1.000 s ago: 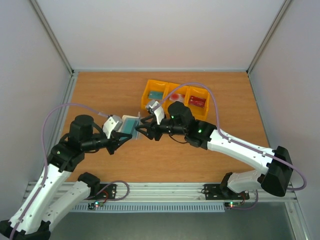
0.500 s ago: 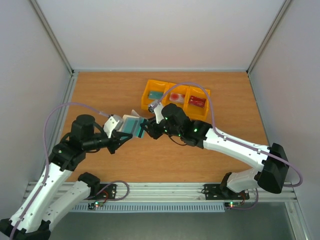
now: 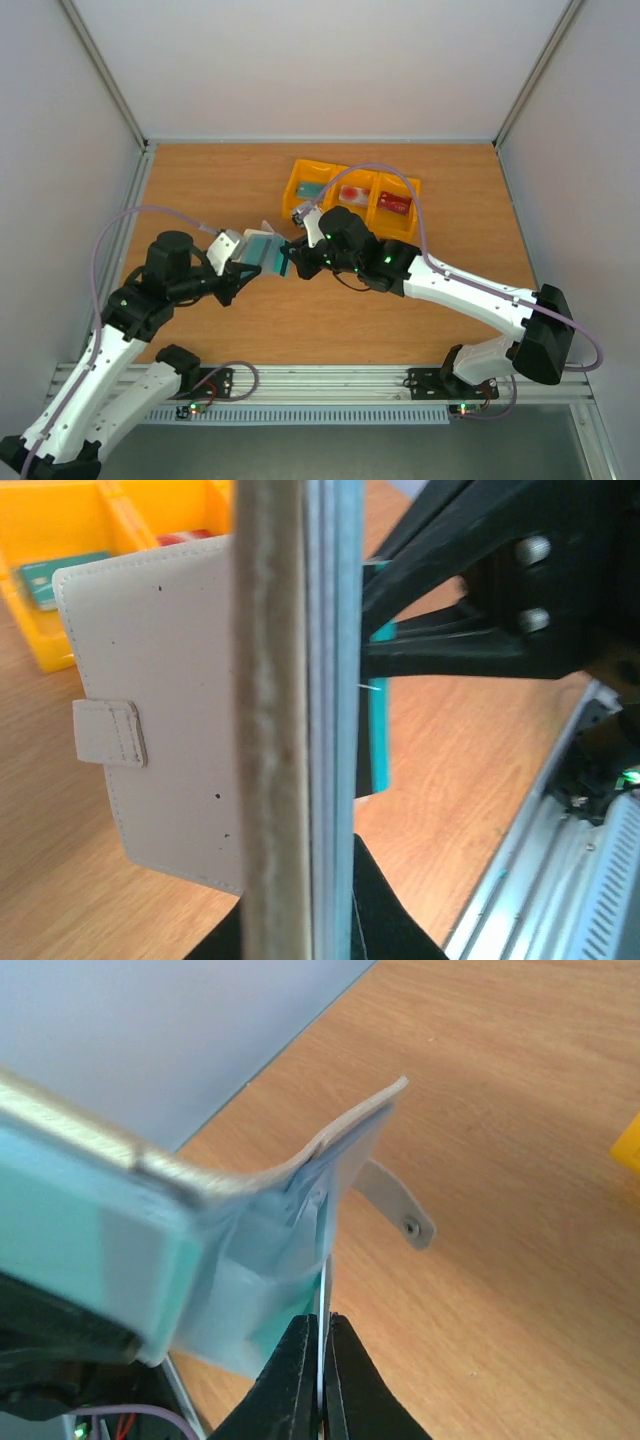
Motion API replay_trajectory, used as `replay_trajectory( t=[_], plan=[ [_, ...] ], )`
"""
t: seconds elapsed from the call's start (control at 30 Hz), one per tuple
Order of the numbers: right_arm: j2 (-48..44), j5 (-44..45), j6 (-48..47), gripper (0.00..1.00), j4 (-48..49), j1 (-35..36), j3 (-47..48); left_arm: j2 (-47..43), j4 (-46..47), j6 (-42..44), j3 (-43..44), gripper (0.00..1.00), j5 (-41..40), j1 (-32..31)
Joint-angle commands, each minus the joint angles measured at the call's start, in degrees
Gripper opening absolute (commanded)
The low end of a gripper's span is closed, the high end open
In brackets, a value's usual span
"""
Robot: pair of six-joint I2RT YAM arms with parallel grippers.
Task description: Take the credit cards out of the card holder
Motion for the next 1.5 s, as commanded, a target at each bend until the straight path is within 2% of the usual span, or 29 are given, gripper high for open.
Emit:
replay_trajectory(
  t=[0.0,0.23,0.53,0.97,1.07,1.17,1.3,1.47],
  plan=[
    [-1.63,-1.45,1.43,0.01,-2.18,0.18,-0.35,-0.15,3.37,2.60,-1.40,0.00,-8.92,-0.34],
    [-2.80,-5.51,3.64,0.01,-3.69,-1.13,-1.33,-0.50,7.98,9.26,-2.39,0.00,-18.21,-0.34],
    [-5.79,-7.63,4.33,0.01,-8.36,-4.19,-2.45,-0.84,7.42,13.08,-5.16,0.00,-25.07,-0.34],
    [-7.61,-12.44,5.57,0.03,-11.23,-7.35,-2.67,-1.37,7.44,13.81,-6.26,0.00,-26.53,-0.34],
    [-8.28,-14.53,7.84,0.03,-6.75,-8.70,-5.83,-2.15,7.27,12.81,-5.78,0.00,-23.18,-0.34],
    [-5.56,-19.14,10.62,0.05,2.03,-9.64,-7.50,-2.73,7.45,11.15,-4.92,0.00,-9.43,-0.34],
    [-2.03,-24.61,15.21,0.09,9.60,-12.52,-8.30,-2.27,8.12,0.95,-3.21,0.00,7.26,-0.35],
    [0.09,-27.63,19.45,0.10,16.96,-14.04,-9.61,-0.88,10.41,-13.14,-5.30,0.00,5.56,-0.34]
  ],
)
